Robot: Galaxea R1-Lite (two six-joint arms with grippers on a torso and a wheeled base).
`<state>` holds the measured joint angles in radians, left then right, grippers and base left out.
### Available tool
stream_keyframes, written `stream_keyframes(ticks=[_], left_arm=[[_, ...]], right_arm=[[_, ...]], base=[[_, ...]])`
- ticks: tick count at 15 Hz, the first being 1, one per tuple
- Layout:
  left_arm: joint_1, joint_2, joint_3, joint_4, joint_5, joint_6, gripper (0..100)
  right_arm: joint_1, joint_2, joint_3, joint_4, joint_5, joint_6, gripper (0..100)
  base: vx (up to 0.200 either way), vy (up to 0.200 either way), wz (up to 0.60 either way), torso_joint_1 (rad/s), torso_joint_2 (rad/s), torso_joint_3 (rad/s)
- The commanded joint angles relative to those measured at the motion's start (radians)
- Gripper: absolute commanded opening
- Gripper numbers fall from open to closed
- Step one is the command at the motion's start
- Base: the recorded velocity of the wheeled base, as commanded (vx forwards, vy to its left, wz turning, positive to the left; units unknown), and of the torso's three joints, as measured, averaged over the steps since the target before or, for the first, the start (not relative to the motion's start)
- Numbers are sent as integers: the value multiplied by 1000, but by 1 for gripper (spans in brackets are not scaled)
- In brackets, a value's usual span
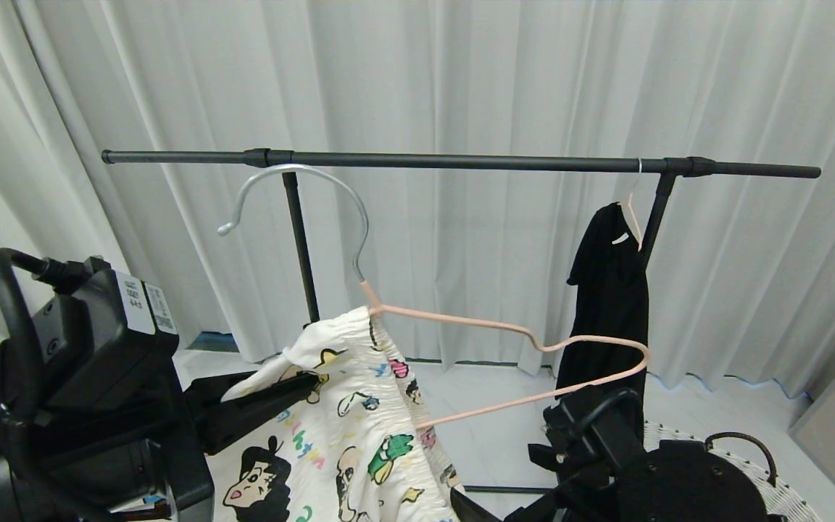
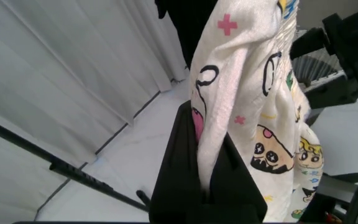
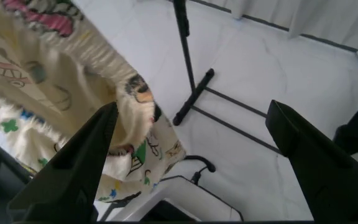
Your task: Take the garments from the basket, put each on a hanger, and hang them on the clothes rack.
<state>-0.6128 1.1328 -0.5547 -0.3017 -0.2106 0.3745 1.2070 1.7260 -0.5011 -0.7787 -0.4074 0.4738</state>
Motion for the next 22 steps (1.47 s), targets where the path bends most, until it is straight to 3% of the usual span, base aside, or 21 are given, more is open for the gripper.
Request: stream_keyframes(ticks=[1,3,5,7,10,13,18,22], left_arm=[[-5,4,-1,0,0,0,0],[-4,2,-1,0,2,-2,0],[4,5,9,0,59,0,0],[5,4,21,-2,120,0,0],[5,-7,39,-2,128,0,0],[5,-30,90,0,129,7,0],[5,-16,148,3,171,9,0],[5,30,98,-16,169,-25,0]], right_arm=[[43,43,-10,-1,-28,-3,100],[51,96,-5,-1,-114,-11,100],[-17,119,9,-1,-191,-63,100],[-119,116,24,-1,-202,-138,100],[-273,107,21,-27,-231,-228,100],[-365,99,19,-99,-234,-293,100],[-397,53,19,-113,-225,-328,100],[-383,37,44,-113,-217,-327,100]], base=[[0,0,0,0,0,0],[0,0,0,0,0,0],[0,0,0,0,0,0],[0,0,0,0,0,0],[0,0,0,0,0,0],[0,0,0,0,0,0],[0,0,0,0,0,0],[0,0,0,0,0,0]])
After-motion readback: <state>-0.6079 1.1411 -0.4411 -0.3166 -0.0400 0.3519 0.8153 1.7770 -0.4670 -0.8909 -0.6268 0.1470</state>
